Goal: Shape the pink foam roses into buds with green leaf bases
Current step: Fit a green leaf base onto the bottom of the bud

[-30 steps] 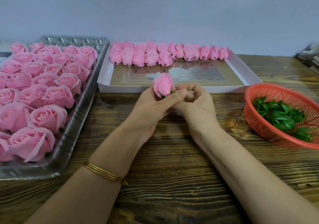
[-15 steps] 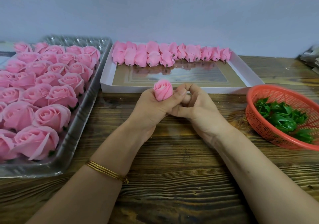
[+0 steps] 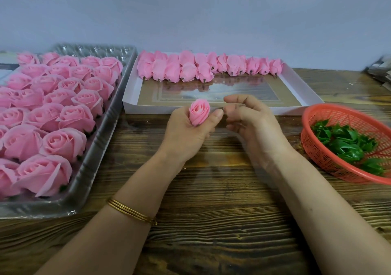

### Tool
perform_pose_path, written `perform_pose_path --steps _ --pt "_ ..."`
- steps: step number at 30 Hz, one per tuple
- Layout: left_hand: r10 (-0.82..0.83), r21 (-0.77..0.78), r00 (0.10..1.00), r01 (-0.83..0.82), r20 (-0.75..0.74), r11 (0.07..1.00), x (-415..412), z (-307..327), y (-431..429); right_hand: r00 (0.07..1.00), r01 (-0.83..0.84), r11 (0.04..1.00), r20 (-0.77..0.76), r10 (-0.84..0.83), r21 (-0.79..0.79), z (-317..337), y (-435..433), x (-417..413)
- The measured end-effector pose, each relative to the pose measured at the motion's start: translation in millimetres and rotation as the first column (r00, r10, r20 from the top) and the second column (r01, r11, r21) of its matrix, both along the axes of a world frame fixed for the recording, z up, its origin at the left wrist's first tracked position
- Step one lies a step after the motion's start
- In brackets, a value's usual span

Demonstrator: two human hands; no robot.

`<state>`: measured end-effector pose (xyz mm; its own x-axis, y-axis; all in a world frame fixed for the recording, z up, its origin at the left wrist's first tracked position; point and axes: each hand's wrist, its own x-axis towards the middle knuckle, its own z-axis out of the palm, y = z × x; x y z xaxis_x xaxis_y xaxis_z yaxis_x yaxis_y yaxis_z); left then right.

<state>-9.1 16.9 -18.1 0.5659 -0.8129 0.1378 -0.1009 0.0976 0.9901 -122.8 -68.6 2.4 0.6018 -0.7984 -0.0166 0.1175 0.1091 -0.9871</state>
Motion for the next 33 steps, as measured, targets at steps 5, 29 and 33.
perform_pose_path --steps 5,29,33 --pt "-0.188 0.046 0.977 0.184 0.097 0.982 -7.7 2.4 3.8 0.986 -0.076 0.995 0.144 0.084 -0.061 4.5 6.2 0.9" --pt "-0.229 0.032 0.97 0.227 0.075 0.973 -9.9 3.6 4.0 0.971 -0.221 0.96 0.057 0.234 -0.172 -6.5 18.6 6.9" --pt "-0.241 -0.009 0.97 0.242 0.029 0.97 -8.3 2.3 3.2 0.974 -0.222 0.942 -0.018 0.225 -0.253 -6.3 22.3 7.7"
